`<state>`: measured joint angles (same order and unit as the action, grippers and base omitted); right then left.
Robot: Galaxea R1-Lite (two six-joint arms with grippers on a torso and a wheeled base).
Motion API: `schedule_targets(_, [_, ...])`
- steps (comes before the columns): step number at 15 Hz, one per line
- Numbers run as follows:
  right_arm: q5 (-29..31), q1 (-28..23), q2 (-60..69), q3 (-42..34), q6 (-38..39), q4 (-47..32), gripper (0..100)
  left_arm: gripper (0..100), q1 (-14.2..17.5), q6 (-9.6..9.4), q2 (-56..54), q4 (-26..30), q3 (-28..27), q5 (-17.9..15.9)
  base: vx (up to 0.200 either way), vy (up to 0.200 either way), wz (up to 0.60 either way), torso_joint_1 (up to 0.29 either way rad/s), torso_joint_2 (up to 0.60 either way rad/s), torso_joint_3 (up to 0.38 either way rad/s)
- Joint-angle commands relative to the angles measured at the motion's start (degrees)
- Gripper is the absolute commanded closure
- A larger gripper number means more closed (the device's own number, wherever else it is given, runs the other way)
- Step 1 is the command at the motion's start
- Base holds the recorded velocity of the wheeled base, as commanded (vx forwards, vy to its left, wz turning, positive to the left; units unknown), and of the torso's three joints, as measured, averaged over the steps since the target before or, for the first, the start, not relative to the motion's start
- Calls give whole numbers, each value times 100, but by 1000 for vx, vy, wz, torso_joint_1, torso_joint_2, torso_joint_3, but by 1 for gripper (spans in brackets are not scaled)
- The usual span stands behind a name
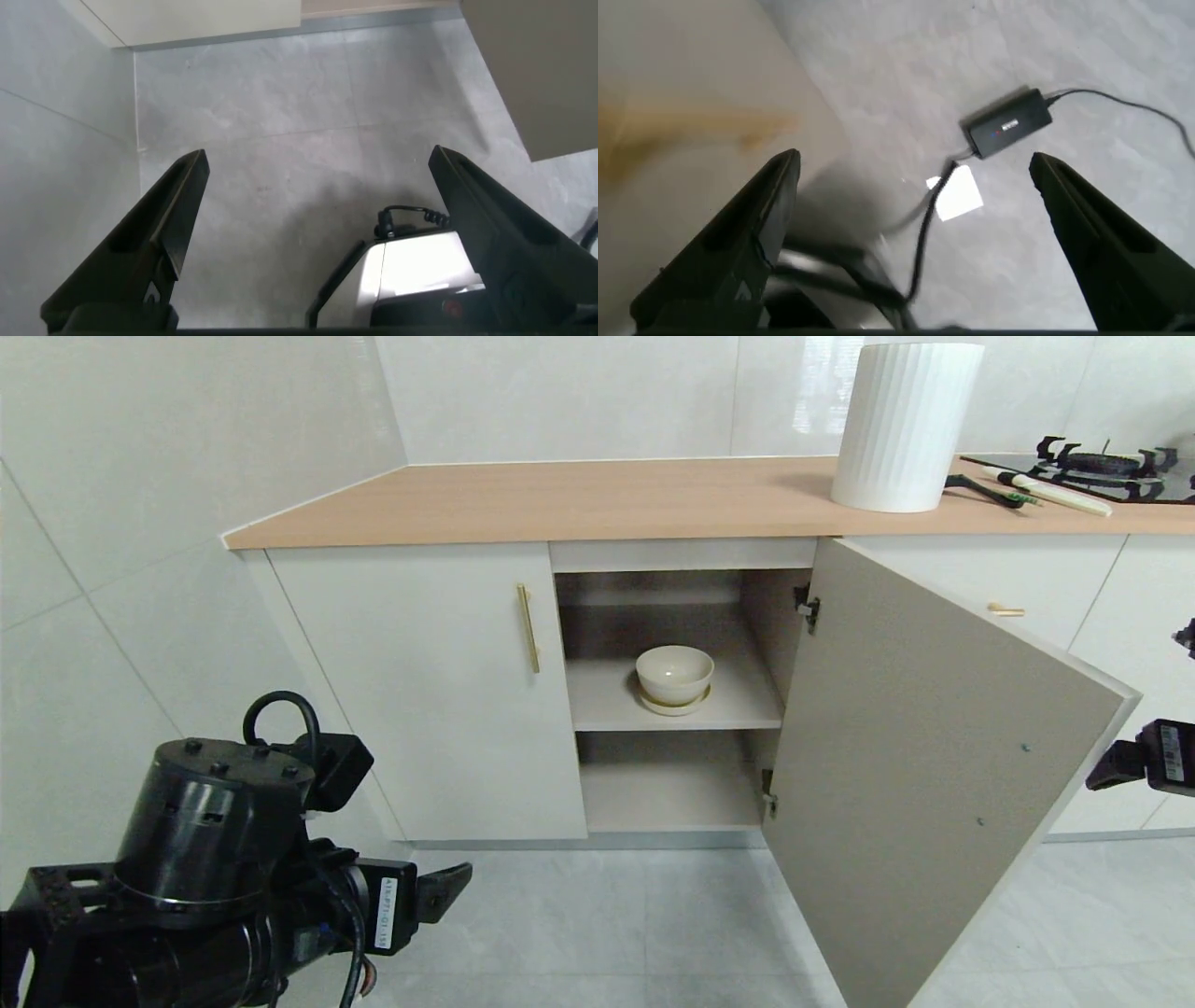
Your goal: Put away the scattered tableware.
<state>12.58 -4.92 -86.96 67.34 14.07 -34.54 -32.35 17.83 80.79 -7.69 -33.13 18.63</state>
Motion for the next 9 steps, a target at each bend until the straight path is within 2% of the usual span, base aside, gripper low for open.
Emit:
schedule_targets(1, [-10, 0, -313, -2, 114, 175, 0, 0, 1, 1, -2, -4, 0, 1, 0, 0, 0, 0, 0, 0])
schedule_targets(5, [-36, 71, -621, -63, 360, 527, 0, 0, 1, 1, -10, -4, 0, 1, 0, 0, 0, 0, 0, 0])
schedule_targets(9, [-36, 677, -761, -344, 755, 1045, 0, 0, 1, 1, -2, -4, -9, 1, 0, 0, 0, 0, 0, 0])
